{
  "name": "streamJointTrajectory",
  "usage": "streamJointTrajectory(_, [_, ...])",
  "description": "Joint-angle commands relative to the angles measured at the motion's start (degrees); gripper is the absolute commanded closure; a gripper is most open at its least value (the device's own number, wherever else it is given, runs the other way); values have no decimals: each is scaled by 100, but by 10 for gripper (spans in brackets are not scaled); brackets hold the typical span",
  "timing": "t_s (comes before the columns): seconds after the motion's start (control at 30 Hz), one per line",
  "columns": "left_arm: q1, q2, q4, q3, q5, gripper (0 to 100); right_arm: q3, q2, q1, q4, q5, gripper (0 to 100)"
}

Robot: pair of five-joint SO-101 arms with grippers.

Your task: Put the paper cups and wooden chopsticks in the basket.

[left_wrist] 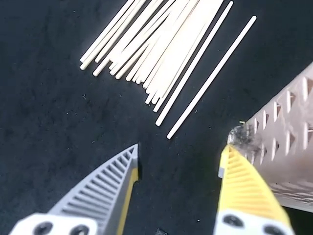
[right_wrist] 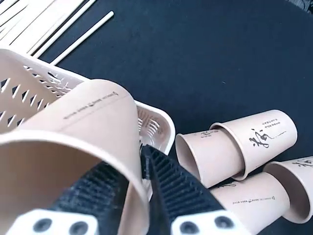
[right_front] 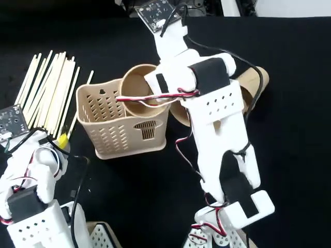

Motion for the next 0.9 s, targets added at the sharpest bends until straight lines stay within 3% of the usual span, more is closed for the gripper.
streamJointTrajectory(0.0, [-48, -35, -114, -31, 79, 736, -251, 4, -62, 158, -9, 904])
streamJointTrajectory(0.2, [-48, -35, -114, -31, 88, 736, -268, -154, -229, 273, 281, 656])
streamJointTrajectory(0.53, [-48, -35, -114, -31, 88, 736, -831, -699, -229, 281, 492, 656])
streamJointTrajectory(0.7, [-48, -35, -114, -22, 79, 736, -251, -1323, 862, 308, 2013, 685])
streamJointTrajectory(0.87, [-48, -35, -114, -22, 70, 736, 2343, -2360, 1688, 26, 3947, 687])
